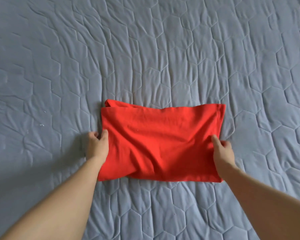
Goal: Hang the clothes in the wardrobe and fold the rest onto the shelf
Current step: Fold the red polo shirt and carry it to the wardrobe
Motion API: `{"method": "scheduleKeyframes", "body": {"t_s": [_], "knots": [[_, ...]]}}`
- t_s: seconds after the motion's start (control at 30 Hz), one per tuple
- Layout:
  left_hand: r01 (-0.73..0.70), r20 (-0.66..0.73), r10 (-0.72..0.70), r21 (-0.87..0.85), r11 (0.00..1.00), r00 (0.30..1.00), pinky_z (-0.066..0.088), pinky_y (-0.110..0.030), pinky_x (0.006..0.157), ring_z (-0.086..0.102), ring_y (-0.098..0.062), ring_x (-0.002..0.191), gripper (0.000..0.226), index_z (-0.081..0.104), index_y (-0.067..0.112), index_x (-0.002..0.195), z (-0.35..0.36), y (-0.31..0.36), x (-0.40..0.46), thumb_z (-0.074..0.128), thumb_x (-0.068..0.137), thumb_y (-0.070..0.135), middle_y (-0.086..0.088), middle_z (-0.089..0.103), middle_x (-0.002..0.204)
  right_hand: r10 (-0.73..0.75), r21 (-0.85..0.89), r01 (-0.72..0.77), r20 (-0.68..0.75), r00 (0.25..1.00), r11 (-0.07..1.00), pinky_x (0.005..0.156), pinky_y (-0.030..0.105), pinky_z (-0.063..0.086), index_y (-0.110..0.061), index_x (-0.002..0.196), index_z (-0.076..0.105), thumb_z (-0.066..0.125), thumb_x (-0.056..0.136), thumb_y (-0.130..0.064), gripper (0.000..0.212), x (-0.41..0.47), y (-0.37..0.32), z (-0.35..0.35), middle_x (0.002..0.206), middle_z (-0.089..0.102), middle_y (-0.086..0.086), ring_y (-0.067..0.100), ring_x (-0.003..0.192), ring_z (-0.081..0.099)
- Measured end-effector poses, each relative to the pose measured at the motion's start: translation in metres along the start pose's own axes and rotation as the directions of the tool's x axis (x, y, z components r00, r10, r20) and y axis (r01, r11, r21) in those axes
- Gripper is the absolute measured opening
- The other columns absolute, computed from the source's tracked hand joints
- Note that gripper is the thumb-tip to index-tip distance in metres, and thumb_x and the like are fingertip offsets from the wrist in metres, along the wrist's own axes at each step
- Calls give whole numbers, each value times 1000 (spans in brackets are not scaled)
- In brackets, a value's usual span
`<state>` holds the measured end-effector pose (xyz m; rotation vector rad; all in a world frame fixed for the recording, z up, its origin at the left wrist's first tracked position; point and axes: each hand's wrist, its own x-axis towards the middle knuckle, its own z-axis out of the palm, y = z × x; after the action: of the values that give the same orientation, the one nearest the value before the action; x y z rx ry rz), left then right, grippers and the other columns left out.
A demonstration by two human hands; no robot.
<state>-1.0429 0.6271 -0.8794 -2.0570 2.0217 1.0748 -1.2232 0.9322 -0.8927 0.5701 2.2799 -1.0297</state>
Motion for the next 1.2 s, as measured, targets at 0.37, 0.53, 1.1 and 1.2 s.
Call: {"method": "scheduleKeyframes", "body": {"t_s": [0.37, 0.53, 1.1, 1.2], "knots": [[-45, 4, 50, 499, 866, 999, 44, -46, 82, 58, -45, 105, 37, 50, -1, 109, -10, -50, -51, 31, 103, 29, -32, 60, 112, -111, -570, 160, 120, 987, 806, 85, 43, 40, 10, 105, 52, 38, 101, -33, 45, -39, 37, -28, 114, 56, 36, 46, 109, 53], [-245, 148, 201, 708, 662, 968, 41, -42, 77, 61, -40, 105, 40, 48, 5, 109, -35, -58, -34, 25, 103, 37, -26, 64, 106, -54, -772, 167, 170, 984, 613, 91, 45, 41, -6, 104, 47, 38, 97, -45, 41, -22, 33, -43, 120, 56, 24, 39, 113, 54], [-206, -267, 191, -28, 978, 944, 33, -37, 82, 55, -37, 106, 31, 54, 0, 113, 1, 71, 50, 37, 102, 24, -22, 61, 116, -378, -785, 518, 390, 840, 339, 114, 57, -11, -31, 151, -10, 21, 96, -56, 68, -10, -67, 88, 159, -16, -1, 23, 146, -15], [-347, -325, 342, 43, 937, 882, 37, -40, 75, 56, -40, 97, 30, 52, 8, 110, -2, 67, 50, 34, 102, 31, -20, 63, 105, -322, -802, 467, 360, 876, 373, 114, 58, -8, -28, 151, -7, 19, 97, -52, 65, -5, -70, 87, 159, -14, -1, 19, 146, -15]]}}
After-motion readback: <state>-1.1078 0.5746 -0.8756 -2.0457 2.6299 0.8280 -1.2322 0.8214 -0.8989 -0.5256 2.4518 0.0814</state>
